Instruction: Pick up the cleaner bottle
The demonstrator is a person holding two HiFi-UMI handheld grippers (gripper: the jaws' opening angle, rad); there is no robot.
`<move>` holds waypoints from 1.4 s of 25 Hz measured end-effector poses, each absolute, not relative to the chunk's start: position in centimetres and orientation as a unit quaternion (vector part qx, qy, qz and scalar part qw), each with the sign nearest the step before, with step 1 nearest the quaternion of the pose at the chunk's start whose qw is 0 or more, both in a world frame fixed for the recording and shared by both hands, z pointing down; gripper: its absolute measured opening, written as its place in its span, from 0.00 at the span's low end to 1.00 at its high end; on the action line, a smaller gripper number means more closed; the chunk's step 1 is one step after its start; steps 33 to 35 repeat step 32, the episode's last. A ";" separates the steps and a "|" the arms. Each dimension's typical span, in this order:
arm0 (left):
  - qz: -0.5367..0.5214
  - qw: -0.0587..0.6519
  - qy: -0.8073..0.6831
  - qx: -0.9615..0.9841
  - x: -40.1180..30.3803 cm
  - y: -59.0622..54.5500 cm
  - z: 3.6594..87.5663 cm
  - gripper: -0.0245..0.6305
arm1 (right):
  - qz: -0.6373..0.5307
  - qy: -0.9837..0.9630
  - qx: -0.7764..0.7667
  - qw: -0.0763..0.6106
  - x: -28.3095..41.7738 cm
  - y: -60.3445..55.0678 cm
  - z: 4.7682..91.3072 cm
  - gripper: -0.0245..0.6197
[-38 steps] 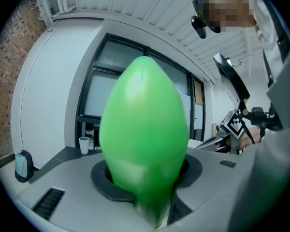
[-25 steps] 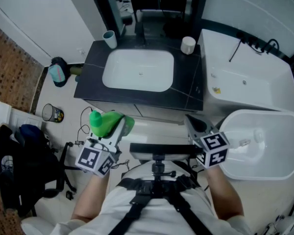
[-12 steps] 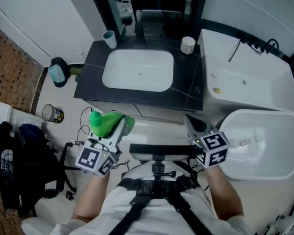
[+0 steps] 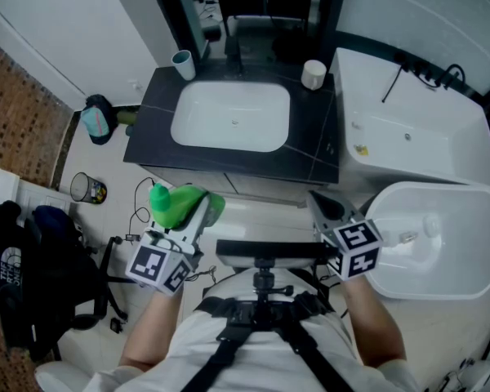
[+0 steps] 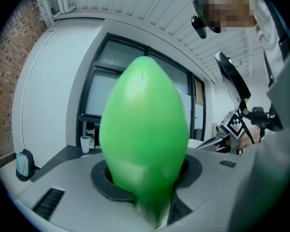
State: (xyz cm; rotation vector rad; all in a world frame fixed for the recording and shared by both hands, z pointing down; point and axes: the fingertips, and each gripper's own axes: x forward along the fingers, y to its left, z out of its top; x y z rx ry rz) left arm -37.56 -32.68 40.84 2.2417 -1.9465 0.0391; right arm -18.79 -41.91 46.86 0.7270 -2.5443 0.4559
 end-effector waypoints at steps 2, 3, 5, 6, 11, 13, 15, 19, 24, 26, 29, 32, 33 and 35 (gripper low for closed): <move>0.013 0.086 -0.653 0.753 -37.5 -32.7 40.9 0.29 | 0.166 -0.923 0.264 0.226 -18.8 -41.9 46.9 0.04; 0.013 0.086 -0.652 0.753 -37.5 -32.7 40.9 0.29 | 0.166 -0.923 0.264 0.227 -18.8 -41.9 47.0 0.04; 0.013 0.086 -0.652 0.753 -37.4 -32.7 40.9 0.29 | 0.166 -0.923 0.263 0.227 -18.7 -41.9 47.0 0.04; 0.013 0.086 -0.651 0.754 -37.4 -32.7 40.9 0.29 | 0.166 -0.923 0.263 0.228 -18.7 -41.9 47.0 0.04; 0.014 0.086 -0.650 0.755 -37.3 -32.8 40.8 0.29 | 0.164 -0.923 0.262 0.229 -18.7 -41.9 46.9 0.04; 0.014 0.086 -0.649 0.755 -37.3 -32.8 40.8 0.29 | 0.163 -0.923 0.262 0.229 -18.7 -41.9 46.9 0.04; 0.015 0.086 -0.649 0.756 -37.2 -32.9 40.7 0.29 | 0.163 -0.923 0.262 0.229 -18.7 -41.9 46.9 0.04; 0.017 0.086 -0.648 0.757 -37.0 -33.0 40.7 0.29 | 0.163 -0.923 0.261 0.230 -18.7 -41.9 46.9 0.04; 0.017 0.088 -0.645 0.759 -37.1 -33.2 40.7 0.29 | 0.164 -0.922 0.263 0.231 -18.7 -42.0 46.8 0.04; 0.018 0.088 -0.645 0.759 -36.9 -33.2 40.8 0.29 | 0.164 -0.922 0.263 0.231 -18.6 -42.0 46.9 0.04; 0.019 0.088 -0.644 0.759 -36.9 -33.3 40.8 0.29 | 0.166 -0.922 0.264 0.231 -18.4 -42.1 47.0 0.04; 0.019 0.089 -0.644 0.759 -36.9 -33.3 40.8 0.29 | 0.166 -0.921 0.264 0.232 -18.3 -42.1 47.0 0.04; 0.019 0.089 -0.644 0.759 -36.9 -33.3 40.8 0.29 | 0.166 -0.921 0.264 0.232 -18.3 -42.1 47.0 0.04; 0.019 0.089 -0.644 0.759 -36.9 -33.3 40.8 0.29 | 0.166 -0.921 0.264 0.232 -18.3 -42.1 47.0 0.04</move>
